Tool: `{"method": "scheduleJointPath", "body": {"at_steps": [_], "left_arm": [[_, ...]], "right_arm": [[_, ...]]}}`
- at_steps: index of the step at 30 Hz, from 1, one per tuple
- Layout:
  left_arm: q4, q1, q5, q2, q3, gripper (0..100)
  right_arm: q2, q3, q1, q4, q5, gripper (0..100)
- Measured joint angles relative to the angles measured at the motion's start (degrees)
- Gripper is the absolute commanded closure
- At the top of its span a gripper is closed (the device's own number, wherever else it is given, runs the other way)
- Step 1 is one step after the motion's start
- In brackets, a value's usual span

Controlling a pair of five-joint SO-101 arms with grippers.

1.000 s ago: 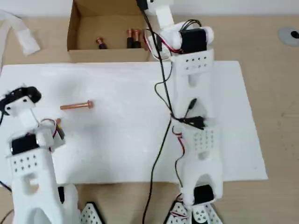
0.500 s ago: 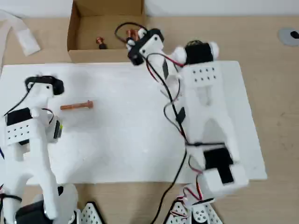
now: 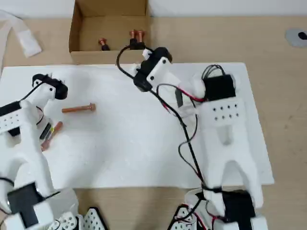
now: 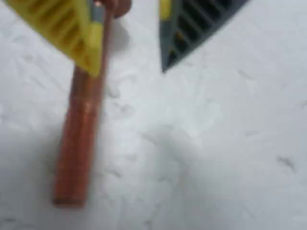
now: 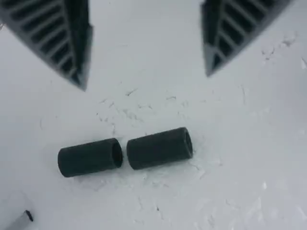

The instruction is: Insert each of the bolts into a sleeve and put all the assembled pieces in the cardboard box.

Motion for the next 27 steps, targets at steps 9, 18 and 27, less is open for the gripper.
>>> {"method": "scheduleJointPath", "body": {"at_steps": [9, 18, 27], "left_arm": [[1.0, 0.0, -0.1, 6.2, -1.1, 91], [4.6, 0.0, 10.6, 6.2, -8.8, 91], [7.8, 13.5, 17.7, 6.6, -16.5, 91]], "right_arm": [[-3.0, 3.0, 0.0, -1.2, 0.0, 80.7], [-3.0, 3.3, 0.0, -2.4, 0.0, 80.7], [-3.1, 9.7, 0.0, -5.1, 0.0, 80.7]]}}
